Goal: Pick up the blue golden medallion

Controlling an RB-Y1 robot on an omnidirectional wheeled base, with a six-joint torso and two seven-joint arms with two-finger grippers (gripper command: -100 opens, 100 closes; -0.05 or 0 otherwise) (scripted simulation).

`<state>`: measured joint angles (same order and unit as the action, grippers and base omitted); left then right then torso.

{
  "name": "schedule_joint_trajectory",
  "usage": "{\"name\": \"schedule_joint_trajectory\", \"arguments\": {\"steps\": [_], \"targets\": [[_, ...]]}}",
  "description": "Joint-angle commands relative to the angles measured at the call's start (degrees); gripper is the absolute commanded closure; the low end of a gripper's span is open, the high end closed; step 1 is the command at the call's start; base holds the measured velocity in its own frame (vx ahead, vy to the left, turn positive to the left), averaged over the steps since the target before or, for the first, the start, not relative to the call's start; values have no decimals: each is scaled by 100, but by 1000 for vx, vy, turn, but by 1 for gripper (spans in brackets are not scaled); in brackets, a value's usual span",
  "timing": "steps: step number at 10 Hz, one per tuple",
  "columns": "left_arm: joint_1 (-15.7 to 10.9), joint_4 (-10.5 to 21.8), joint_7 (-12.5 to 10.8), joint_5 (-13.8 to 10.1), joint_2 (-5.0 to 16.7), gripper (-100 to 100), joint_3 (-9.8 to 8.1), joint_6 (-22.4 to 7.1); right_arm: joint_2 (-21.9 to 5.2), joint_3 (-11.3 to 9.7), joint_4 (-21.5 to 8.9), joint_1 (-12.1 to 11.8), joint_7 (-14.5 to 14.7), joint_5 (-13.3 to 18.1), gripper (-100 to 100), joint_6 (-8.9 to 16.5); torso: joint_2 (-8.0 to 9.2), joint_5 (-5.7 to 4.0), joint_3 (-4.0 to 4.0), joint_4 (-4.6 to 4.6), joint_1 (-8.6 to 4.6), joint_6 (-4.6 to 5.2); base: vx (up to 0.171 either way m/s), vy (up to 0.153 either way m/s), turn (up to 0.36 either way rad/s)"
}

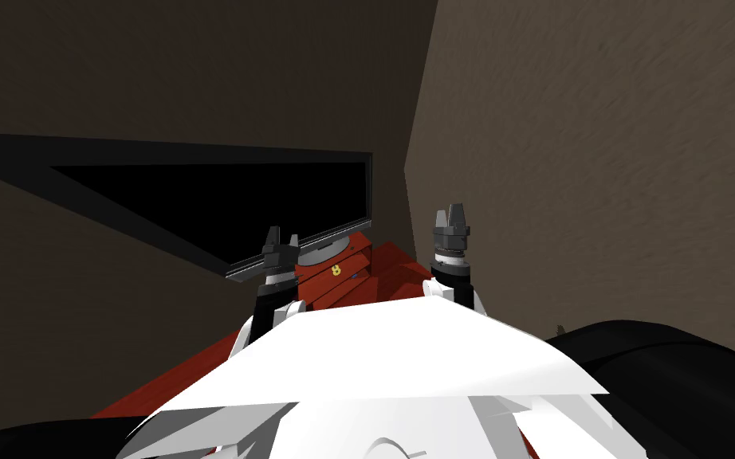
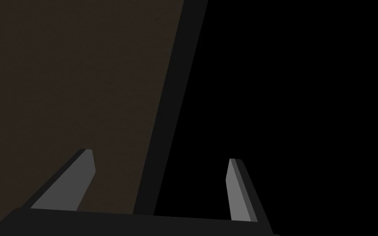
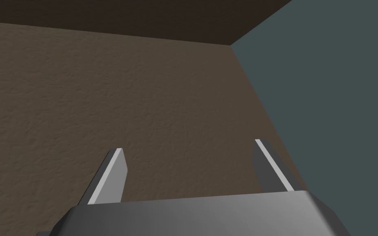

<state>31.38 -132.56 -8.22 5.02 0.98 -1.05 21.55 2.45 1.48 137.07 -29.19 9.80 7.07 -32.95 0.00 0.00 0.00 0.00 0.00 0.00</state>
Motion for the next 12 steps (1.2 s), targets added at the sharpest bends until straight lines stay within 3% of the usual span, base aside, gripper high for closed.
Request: {"name": "schedule_joint_trajectory", "arguments": {"steps": [1, 6, 12], "targets": [[-20, 65, -29, -34, 180, -100, 2, -10, 0, 0, 0, 0, 0, 0, 0, 0, 0, 0, 0, 0, 0, 0, 10, -5, 3], [-186, 591, -261, -304, 638, -100, 22, -87, 0, 0, 0, 0, 0, 0, 0, 0, -16, -1, -10, -4, -6, 0, 38, -22, 9], [-521, 1608, -708, -828, 782, -100, 59, -243, 0, 0, 0, -1, 0, 0, 0, 0, -32, -4, -19, -7, -17, 0, 69, -45, 16]]}}
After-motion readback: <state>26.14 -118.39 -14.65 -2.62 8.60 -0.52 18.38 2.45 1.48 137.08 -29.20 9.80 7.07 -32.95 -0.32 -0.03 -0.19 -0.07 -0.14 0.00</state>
